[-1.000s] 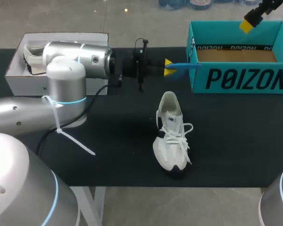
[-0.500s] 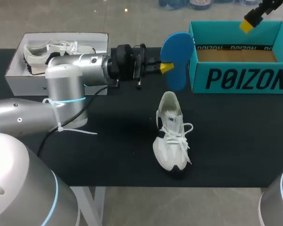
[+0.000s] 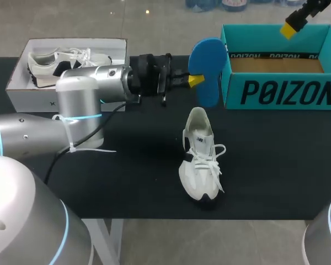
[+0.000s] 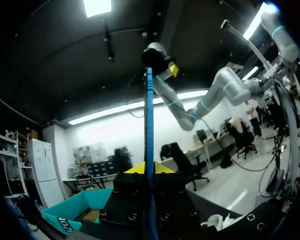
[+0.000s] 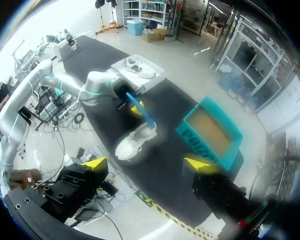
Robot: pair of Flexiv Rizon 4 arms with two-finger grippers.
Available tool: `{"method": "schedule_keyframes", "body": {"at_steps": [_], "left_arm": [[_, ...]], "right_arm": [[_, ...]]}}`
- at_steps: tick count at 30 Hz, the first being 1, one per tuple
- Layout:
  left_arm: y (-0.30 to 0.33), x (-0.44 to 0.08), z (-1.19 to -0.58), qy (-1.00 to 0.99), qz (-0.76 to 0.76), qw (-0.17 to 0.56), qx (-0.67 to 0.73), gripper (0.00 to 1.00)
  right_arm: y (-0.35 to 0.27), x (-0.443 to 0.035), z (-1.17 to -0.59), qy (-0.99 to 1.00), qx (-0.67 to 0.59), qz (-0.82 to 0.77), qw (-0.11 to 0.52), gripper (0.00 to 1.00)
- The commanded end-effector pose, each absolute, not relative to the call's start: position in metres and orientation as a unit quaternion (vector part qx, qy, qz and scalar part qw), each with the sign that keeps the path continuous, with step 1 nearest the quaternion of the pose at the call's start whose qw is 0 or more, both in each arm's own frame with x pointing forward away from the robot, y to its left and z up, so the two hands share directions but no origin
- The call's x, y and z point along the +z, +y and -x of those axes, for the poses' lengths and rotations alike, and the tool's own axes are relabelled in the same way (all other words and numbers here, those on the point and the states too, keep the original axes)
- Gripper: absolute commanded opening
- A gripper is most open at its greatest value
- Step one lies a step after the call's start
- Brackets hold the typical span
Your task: Take the shoe out of the shoebox, open the shoe tongue, remove and reinsert the insole, then place the shoe into the shoebox
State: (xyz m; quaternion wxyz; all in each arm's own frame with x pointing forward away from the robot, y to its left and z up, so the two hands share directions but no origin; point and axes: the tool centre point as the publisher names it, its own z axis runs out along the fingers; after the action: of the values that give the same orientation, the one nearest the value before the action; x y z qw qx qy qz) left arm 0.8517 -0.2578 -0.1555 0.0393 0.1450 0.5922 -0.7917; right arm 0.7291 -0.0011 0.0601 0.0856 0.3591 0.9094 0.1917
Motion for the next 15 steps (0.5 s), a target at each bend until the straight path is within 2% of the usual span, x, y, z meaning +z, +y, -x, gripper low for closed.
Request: {"method": "schedule_keyframes", "body": {"at_steps": [1,10,15], "left_arm": [[-0.2580,-0.1558,-0.8516,0.592,-0.145,0.039,-0.792,0.00],[-0.2603,-0.1556,-0.8500,0.604,-0.148,0.042,-0.782,0.00],[-0.2668,-0.1548,-0.8508,0.628,-0.112,-0.012,-0.770,0.00]], "right_arm": [[-0.0007,0.0608,-0.7306,0.910,0.190,-0.359,0.084,1.00],[-0.0007,0.0608,-0.7306,0.910,0.190,-0.359,0.084,1.00],[-0.0007,0.0608,-0.7306,0.910,0.190,-0.359,0.084,1.00]]}}
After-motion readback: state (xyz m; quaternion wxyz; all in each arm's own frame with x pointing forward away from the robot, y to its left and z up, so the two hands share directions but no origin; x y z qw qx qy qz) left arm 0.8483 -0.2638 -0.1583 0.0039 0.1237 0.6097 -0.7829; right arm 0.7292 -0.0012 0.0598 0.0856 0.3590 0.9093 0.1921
